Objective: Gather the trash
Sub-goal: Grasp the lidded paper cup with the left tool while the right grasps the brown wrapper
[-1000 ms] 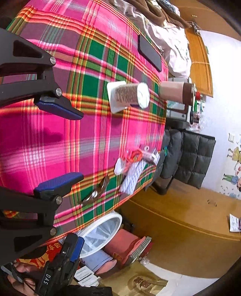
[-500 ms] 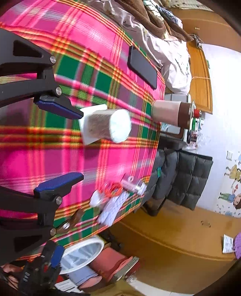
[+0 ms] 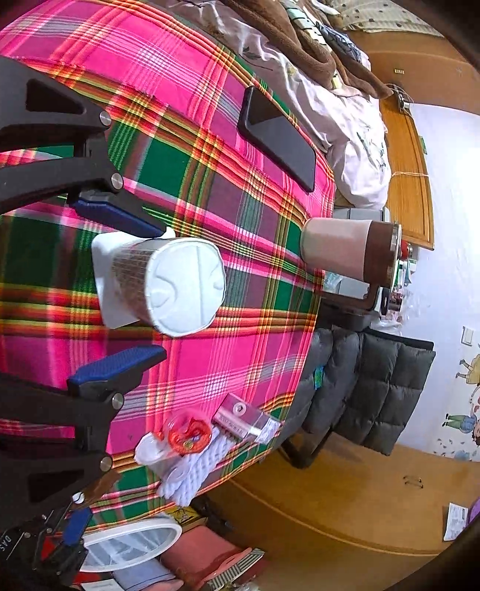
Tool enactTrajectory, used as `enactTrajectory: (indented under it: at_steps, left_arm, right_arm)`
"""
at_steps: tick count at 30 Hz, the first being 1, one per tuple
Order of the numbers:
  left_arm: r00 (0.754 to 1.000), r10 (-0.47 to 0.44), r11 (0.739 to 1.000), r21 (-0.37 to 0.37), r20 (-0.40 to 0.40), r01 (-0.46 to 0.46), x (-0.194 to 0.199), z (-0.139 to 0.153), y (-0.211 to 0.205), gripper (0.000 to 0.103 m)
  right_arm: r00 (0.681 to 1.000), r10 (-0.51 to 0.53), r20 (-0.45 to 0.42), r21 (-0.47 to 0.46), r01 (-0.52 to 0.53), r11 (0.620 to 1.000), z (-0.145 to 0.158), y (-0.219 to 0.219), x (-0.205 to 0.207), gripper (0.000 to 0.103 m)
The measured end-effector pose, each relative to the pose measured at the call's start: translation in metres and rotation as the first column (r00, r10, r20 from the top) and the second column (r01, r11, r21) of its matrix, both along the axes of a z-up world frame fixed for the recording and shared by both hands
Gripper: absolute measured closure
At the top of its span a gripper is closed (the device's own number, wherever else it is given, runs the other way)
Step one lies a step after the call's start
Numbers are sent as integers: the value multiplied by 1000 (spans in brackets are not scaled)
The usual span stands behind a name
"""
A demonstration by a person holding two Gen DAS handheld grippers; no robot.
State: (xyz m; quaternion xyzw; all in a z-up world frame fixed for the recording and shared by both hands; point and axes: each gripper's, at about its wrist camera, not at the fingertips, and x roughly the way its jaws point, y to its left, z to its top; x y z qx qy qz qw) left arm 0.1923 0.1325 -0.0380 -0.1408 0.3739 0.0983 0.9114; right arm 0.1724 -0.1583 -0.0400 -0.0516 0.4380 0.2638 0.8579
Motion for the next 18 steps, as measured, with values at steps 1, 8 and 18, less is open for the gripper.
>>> enactTrajectory:
  at_steps: [1, 8, 18]
  left_arm:
    - [1000, 2, 1000, 0, -2, -2, 1, -1, 0, 50]
    - [1000, -25, 1000, 4, 17, 24, -9, 5, -7, 54]
    - [993, -103, 995, -9, 53, 104, -44, 21, -38, 54]
  right_arm:
    - [1000, 0, -1, 1, 0, 1000, 0, -1, -1, 74]
    - [1000, -5, 17, 19, 5, 1000, 6, -4, -6, 75]
    - [999, -17, 51, 57, 14, 998, 23, -9, -20, 75]
